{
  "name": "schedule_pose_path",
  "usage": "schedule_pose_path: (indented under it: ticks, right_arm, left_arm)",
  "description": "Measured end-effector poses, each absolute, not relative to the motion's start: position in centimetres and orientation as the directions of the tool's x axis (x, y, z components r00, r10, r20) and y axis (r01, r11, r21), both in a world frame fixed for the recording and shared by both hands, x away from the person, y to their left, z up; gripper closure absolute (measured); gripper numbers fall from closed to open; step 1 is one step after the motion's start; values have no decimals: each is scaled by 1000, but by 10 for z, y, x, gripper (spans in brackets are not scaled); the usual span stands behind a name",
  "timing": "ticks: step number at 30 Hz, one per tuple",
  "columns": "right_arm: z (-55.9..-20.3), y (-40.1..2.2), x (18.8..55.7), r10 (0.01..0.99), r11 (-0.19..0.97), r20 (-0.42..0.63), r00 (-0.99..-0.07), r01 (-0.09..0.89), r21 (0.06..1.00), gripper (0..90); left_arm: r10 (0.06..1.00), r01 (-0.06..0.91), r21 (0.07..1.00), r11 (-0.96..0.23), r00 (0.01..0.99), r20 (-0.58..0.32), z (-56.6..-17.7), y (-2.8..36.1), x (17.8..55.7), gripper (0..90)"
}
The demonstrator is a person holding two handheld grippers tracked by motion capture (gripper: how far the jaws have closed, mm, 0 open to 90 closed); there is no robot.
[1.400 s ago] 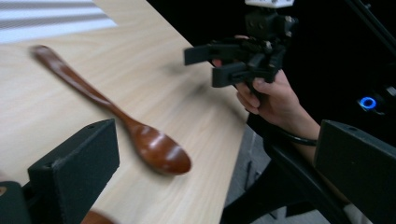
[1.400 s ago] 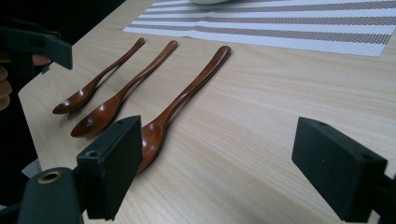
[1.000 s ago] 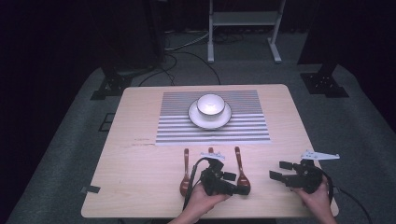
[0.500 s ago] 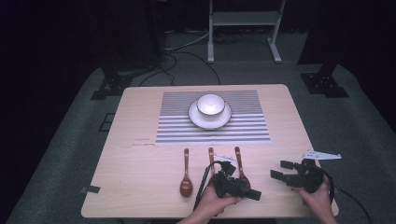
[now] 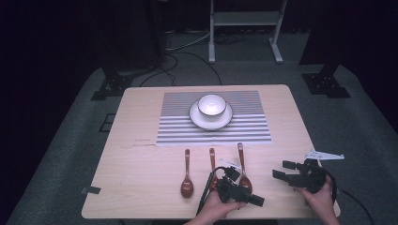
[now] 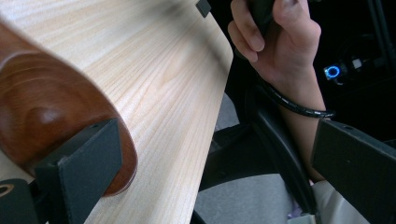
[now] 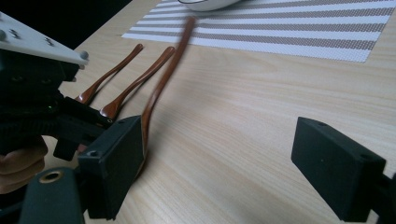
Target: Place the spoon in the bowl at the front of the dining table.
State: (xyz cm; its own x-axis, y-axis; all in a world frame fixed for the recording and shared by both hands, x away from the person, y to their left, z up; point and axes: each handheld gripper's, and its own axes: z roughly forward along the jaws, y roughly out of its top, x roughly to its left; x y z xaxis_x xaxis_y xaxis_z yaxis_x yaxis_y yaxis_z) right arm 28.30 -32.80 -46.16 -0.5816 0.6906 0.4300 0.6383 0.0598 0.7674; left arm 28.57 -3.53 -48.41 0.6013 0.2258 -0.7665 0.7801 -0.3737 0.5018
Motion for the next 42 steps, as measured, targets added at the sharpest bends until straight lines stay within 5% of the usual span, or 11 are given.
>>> schedule_pose_path:
  ticks: [42]
  right_arm:
    - [-440,-280,342,702,202,413,-580,718,666,205]
  left_arm:
    - [211,795,498,-347,584,-784,-487,-28,289,12]
